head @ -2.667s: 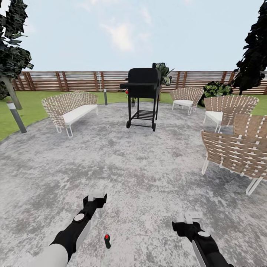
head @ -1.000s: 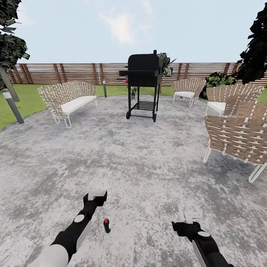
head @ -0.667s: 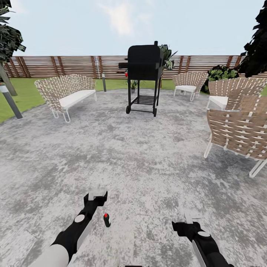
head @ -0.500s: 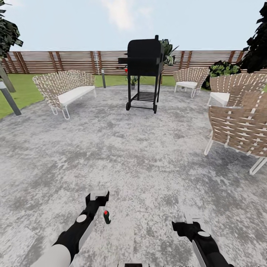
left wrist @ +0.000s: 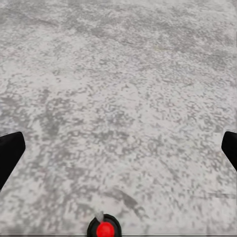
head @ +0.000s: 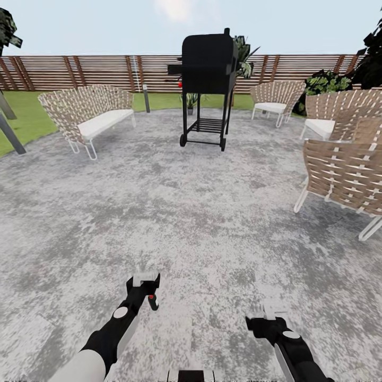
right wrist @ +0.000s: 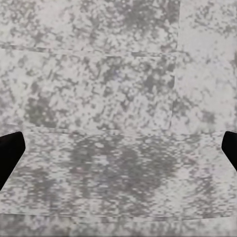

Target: Pick up the pesticide atomizer in the garden and spray insectifuge to fully cover both potted plants in the garden.

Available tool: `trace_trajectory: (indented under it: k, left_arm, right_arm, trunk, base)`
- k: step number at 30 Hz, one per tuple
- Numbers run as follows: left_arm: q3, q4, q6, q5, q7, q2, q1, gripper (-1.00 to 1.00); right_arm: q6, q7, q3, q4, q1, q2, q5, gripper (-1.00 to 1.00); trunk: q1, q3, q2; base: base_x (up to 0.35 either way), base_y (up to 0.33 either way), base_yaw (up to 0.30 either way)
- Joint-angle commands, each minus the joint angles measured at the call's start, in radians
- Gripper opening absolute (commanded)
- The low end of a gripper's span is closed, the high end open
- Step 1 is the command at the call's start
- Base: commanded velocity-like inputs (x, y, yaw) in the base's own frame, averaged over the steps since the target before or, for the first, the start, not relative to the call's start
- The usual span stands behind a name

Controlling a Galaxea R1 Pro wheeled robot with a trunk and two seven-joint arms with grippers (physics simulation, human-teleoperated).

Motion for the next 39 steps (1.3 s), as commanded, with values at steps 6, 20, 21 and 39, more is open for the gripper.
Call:
trace_trajectory:
  k: [6,20,21,39]
  left_arm:
    - [-0.005,0.001,-0.004,0.009,0.001,0.001,-0.001,1.0]
    - [-0.005,0.001,-0.004,0.009,0.001,0.001,-0.001,1.0]
    - [-0.005,0.001,-0.004,0.009,0.001,0.001,-0.001,1.0]
    - [-0.005,0.001,-0.004,0.008,0.001,0.001,-0.001,1.0]
  right_arm:
    - [0.005,0.0,0.0,-0.001,0.0,0.0,0.001,1.0]
    - [0.005,0.0,0.0,-0.001,0.0,0.0,0.001,1.0]
    - [0.005,0.0,0.0,-0.001,0.0,0.0,0.001,1.0]
    - [0.005,0.0,0.0,-0.001,0.0,0.0,0.001,1.0]
  trunk:
    - [0.002,-0.024,-0.002]
    - [0.007,-0.059,-0.004]
    - [0.007,-0.063,-0.004]
    - [0.015,-0.132,-0.008]
  base:
    - [0.0,0.0,0.0]
    - [0.0,0.0,0.0]
    - [0.0,0.0,0.0]
    - [0.0,0.0,0.0]
